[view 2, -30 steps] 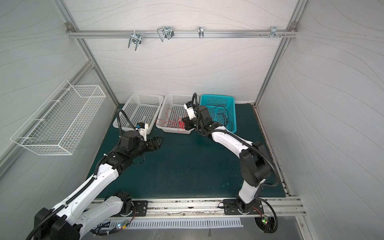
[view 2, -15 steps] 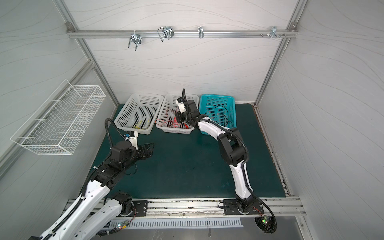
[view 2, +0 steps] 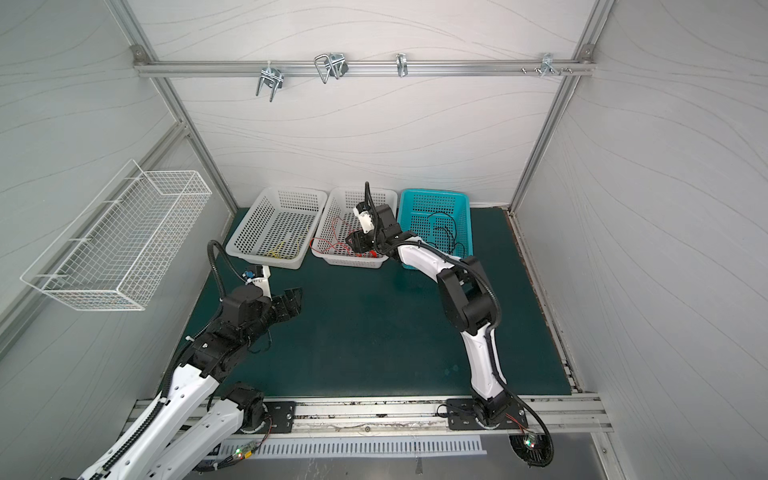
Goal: Untangle the cables
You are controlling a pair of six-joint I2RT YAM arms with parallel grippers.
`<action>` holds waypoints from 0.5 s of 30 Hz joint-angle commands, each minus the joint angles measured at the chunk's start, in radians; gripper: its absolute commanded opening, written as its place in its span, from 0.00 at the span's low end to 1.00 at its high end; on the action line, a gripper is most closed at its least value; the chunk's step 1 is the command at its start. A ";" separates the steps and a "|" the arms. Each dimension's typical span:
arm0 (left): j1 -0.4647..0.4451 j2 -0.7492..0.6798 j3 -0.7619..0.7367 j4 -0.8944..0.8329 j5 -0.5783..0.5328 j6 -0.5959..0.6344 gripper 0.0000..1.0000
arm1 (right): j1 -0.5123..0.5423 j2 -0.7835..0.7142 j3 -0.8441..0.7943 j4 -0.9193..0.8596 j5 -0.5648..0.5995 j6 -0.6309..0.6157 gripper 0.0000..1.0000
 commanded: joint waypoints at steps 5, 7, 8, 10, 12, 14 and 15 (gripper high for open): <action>0.000 -0.017 -0.006 -0.107 -0.296 -0.081 0.87 | -0.006 -0.343 -0.292 0.044 0.180 -0.049 0.94; -0.001 -0.031 -0.025 -0.104 -0.353 -0.103 0.88 | -0.008 -0.430 -0.379 0.021 0.245 -0.056 0.99; 0.000 -0.039 -0.034 -0.100 -0.375 -0.118 0.88 | -0.010 -0.475 -0.423 0.008 0.281 -0.057 0.99; 0.000 -0.050 -0.049 -0.082 -0.398 -0.125 0.88 | -0.019 -0.560 -0.525 -0.013 0.347 -0.057 0.99; 0.001 -0.059 -0.063 -0.050 -0.409 -0.116 0.89 | -0.045 -0.659 -0.632 -0.022 0.404 -0.043 0.99; 0.001 -0.060 -0.077 -0.017 -0.424 -0.095 0.89 | -0.083 -0.764 -0.727 -0.025 0.427 -0.023 0.99; 0.000 -0.059 -0.084 0.001 -0.431 -0.083 0.89 | -0.106 -0.825 -0.781 -0.031 0.440 -0.019 0.99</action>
